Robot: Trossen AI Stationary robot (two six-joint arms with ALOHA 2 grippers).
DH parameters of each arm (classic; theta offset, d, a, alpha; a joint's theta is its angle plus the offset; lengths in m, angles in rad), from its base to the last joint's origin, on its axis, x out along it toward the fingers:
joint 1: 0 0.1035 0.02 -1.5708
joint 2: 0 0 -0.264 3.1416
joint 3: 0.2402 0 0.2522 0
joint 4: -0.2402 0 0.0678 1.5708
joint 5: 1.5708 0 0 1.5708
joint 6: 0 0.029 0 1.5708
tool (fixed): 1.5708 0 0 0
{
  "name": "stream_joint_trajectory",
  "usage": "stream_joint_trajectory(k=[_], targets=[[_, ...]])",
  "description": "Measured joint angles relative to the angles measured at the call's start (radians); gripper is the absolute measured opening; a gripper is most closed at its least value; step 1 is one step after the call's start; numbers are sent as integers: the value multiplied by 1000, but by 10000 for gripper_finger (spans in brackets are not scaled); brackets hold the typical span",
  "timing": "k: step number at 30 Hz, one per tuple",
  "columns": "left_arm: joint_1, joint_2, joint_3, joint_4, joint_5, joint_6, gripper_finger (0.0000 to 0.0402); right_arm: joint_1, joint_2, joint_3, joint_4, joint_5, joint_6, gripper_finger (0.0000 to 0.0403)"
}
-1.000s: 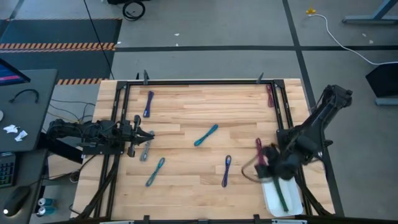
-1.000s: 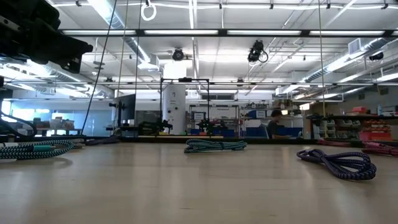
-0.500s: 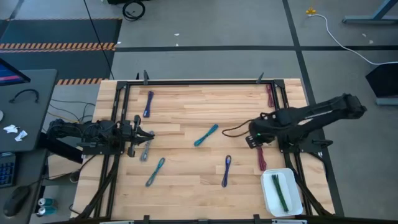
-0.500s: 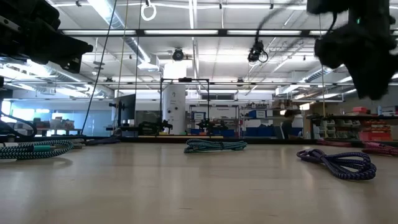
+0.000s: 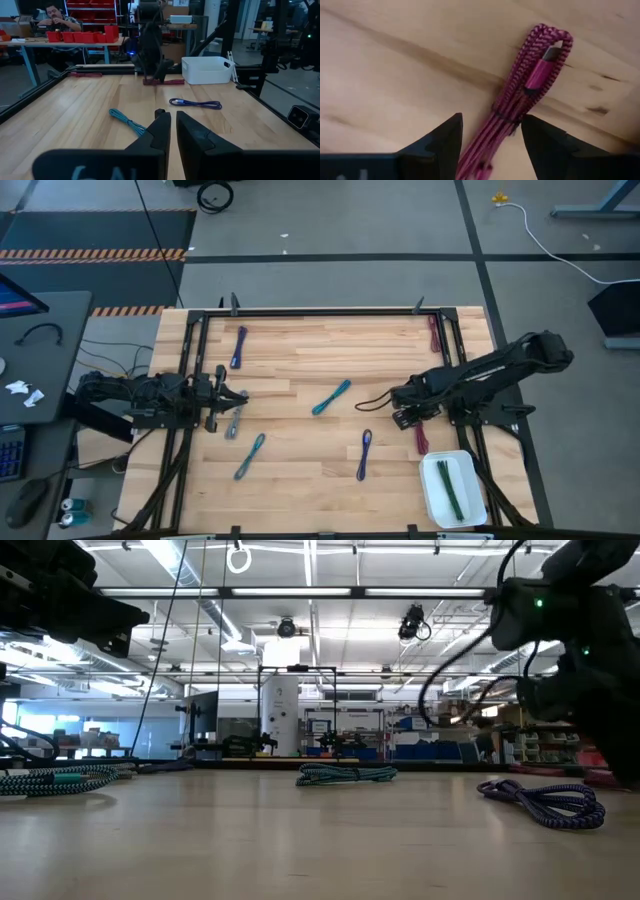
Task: Pick and place USB-C Cables
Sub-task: Put the bottom pink charger cable into the white bin
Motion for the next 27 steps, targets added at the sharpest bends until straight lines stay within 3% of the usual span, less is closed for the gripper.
stream_joint_trajectory(k=[7,15,19,27], targets=[[0,0,0,0,0,0,32,34,117,12,13,38,-35,170],[0,0,0,0,0,0,35,70,92,19,13,99,-56,22],[0,0,0,0,0,0,38,96,33,42,-84,205,-3,24],[0,0,0,0,0,0,31,207,-106,350,-223,379,91,23]])
